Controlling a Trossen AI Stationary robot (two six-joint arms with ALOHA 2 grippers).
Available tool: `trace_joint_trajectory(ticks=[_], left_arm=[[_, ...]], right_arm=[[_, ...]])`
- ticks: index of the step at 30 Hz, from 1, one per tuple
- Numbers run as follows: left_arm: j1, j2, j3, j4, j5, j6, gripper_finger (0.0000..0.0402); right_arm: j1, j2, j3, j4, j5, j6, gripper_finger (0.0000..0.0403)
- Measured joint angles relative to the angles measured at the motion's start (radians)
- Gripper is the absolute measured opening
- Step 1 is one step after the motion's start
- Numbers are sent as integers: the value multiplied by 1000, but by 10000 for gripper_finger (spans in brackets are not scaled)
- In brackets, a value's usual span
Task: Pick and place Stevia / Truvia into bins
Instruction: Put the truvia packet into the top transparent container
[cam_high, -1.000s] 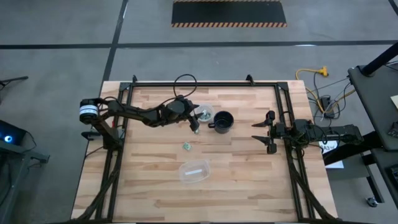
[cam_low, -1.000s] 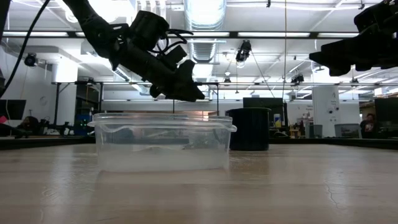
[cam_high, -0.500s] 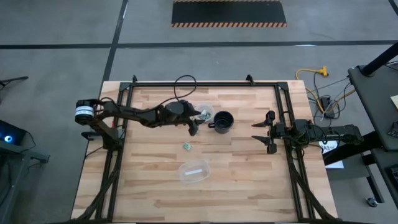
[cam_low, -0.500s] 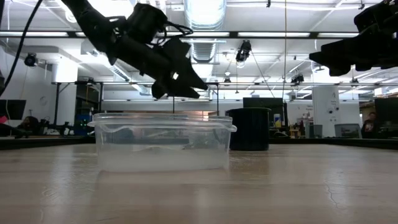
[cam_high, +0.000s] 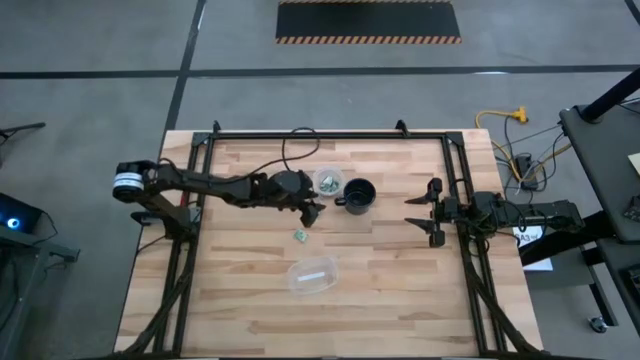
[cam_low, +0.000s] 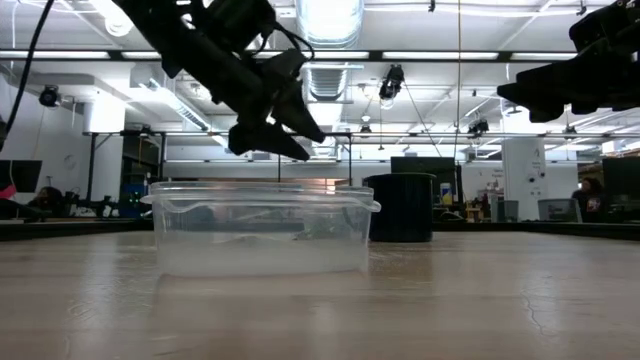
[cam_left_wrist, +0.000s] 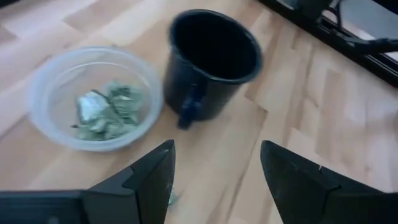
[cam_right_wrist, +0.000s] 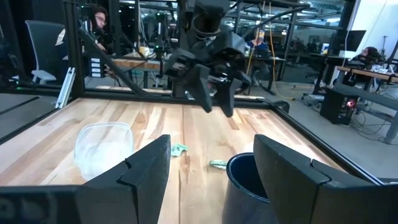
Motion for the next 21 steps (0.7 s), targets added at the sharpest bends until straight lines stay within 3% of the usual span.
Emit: trace_joint_trajectory(ticks=[10,21], left_arm=[[-32,8,69,-197,-63,-25,219],[-36,120,100,-236,-66,-26,219]], right_arm=[[0,0,0,0,0,0,221],[0,0,0,0,0,0,221]])
